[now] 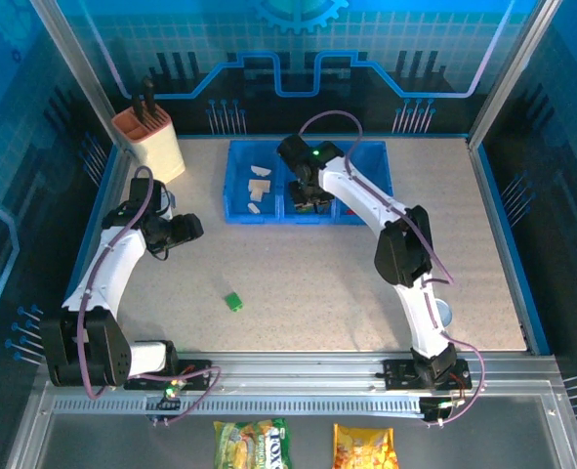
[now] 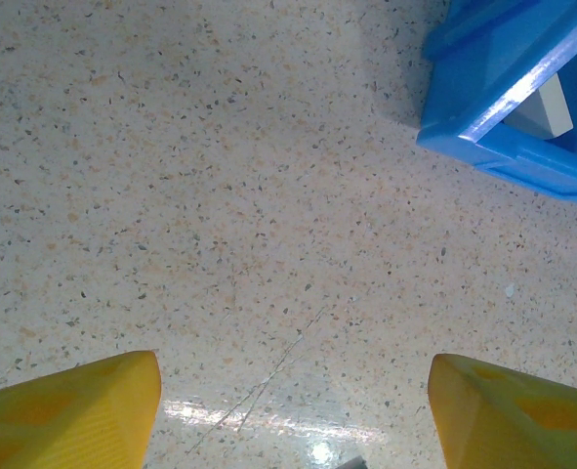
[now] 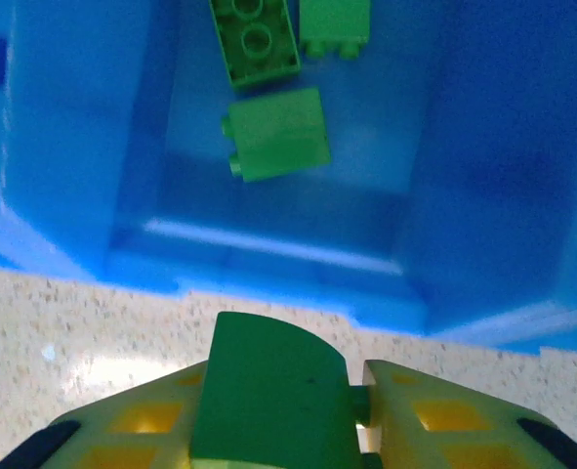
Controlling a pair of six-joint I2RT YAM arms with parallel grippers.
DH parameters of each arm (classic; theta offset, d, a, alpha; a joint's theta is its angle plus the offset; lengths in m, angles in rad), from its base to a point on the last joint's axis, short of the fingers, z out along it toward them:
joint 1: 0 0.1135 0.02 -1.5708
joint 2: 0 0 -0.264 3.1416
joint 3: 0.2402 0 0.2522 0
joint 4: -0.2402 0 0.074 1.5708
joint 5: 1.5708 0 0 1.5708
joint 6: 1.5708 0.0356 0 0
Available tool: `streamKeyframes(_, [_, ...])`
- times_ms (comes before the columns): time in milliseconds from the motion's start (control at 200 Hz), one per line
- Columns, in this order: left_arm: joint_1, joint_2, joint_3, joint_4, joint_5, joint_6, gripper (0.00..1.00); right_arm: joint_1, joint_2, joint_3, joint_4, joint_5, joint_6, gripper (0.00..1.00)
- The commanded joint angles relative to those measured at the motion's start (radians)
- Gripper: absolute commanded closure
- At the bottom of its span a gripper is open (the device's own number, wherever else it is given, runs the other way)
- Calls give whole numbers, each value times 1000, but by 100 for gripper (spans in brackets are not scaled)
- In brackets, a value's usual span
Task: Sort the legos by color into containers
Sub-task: Place the lego in the container.
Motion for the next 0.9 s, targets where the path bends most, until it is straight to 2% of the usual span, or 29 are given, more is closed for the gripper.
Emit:
streamKeyframes(0, [12, -6, 2, -17, 25, 24, 26, -28, 73, 92, -37, 49, 27, 62])
streamKeyframes(485, [12, -5, 4, -15, 23, 24, 26, -87, 247, 217, -17, 137, 53, 59])
streamKeyframes(730, [12, -5, 2, -15, 25, 24, 26, -87, 257, 218, -3, 159, 79, 51])
streamKeyframes(890, [13, -6, 4, -16, 27, 24, 26, -82, 226, 216, -12, 154, 81, 50])
